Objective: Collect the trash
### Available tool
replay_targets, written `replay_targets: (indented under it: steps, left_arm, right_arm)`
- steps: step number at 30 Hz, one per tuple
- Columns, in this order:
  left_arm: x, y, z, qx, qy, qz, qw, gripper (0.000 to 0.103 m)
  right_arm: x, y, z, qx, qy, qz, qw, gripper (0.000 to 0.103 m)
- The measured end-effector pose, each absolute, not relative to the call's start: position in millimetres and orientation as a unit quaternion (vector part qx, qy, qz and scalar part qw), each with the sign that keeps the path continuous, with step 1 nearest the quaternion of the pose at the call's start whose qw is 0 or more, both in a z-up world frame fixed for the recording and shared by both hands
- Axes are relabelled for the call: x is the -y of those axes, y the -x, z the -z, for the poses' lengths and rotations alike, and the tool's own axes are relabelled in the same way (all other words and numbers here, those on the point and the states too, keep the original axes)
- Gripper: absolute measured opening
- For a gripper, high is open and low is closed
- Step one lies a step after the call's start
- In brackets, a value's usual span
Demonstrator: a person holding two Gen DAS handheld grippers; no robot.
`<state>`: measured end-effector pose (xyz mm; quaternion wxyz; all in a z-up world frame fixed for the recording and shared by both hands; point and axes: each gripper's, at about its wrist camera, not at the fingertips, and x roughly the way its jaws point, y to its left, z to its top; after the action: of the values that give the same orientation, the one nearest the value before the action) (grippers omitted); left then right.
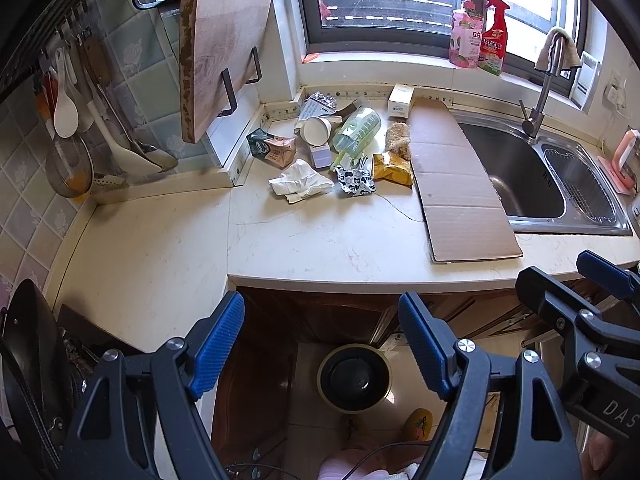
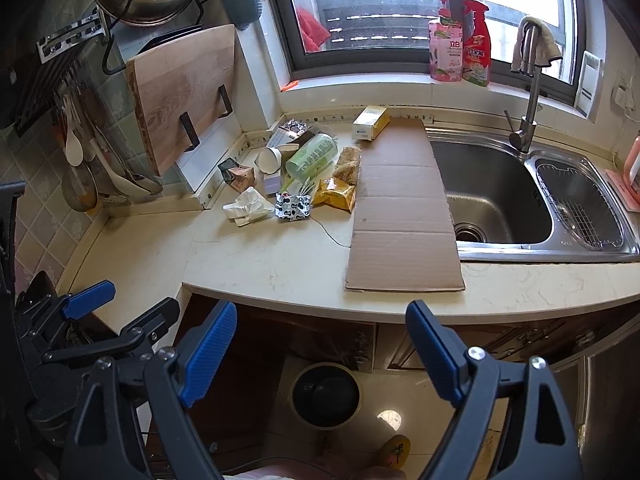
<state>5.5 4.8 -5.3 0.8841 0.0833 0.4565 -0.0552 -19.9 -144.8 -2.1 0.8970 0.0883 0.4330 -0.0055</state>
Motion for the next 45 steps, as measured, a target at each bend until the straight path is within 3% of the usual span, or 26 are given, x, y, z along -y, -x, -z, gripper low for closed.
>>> replay_targets:
  steps: [45]
  left_arm:
    - [-21, -29, -4, -0.480, -0.101, 0.016, 0.871, 0.077]
  right_arm:
    - [149, 0, -4, -0.417, -0.117, 0.000, 0.901, 0.086]
